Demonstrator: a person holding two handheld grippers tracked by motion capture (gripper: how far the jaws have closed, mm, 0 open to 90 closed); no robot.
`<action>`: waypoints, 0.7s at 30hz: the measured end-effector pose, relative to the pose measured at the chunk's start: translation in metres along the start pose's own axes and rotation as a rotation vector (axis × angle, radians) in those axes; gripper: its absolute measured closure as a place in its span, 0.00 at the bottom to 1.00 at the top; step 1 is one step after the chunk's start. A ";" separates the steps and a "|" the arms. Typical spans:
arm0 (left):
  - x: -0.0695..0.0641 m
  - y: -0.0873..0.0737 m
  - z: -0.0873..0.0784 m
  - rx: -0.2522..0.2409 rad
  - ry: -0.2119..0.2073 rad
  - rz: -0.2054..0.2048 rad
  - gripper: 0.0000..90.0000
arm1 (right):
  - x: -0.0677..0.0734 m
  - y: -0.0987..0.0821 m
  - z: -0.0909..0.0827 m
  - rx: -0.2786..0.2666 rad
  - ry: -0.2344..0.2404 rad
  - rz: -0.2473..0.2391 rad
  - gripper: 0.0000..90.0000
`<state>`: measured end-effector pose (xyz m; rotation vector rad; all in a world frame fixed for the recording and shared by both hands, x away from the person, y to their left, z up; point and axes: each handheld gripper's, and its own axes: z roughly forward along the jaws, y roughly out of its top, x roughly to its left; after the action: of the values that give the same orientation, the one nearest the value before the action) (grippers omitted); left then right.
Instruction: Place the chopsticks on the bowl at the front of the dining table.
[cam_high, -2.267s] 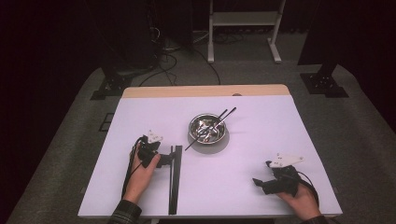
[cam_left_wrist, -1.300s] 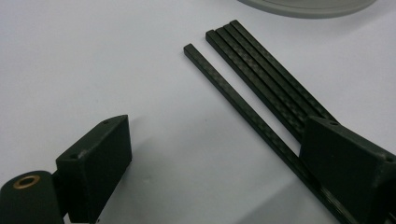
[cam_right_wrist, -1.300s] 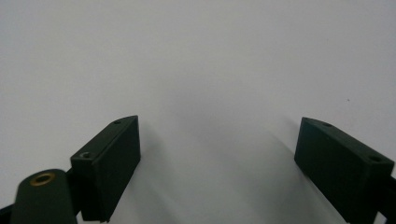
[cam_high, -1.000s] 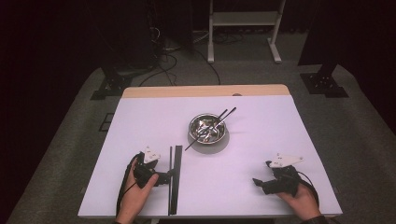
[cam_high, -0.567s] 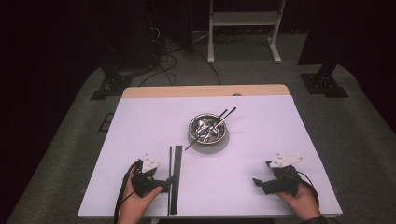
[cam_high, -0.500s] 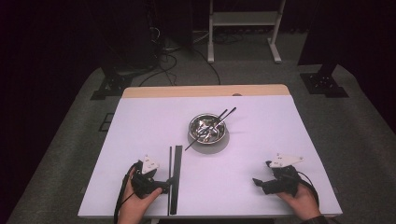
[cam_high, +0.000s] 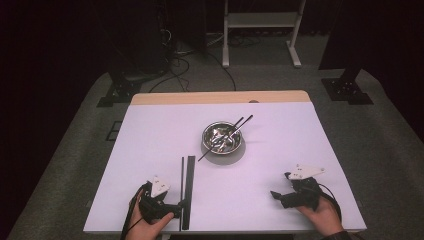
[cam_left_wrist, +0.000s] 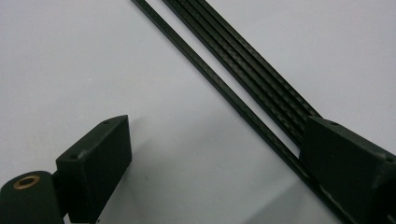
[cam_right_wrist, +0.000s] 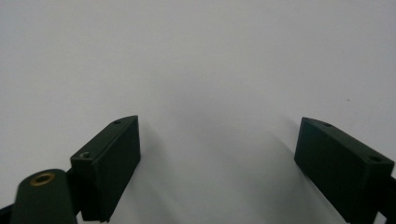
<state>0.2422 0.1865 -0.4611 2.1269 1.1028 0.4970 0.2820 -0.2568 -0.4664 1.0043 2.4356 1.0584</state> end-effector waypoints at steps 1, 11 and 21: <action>0.000 0.000 0.000 0.000 0.000 0.000 0.09 | 0.000 0.000 0.000 0.000 0.000 0.001 0.14; -0.009 -0.009 -0.010 0.003 0.000 0.008 0.09 | 0.000 0.000 0.000 0.000 0.000 -0.001 0.14; -0.006 -0.010 -0.015 0.017 0.009 0.030 0.09 | 0.000 0.000 0.000 0.000 0.000 -0.001 0.14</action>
<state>0.2241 0.1915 -0.4586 2.1612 1.0852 0.5137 0.2820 -0.2568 -0.4664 1.0032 2.4357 1.0580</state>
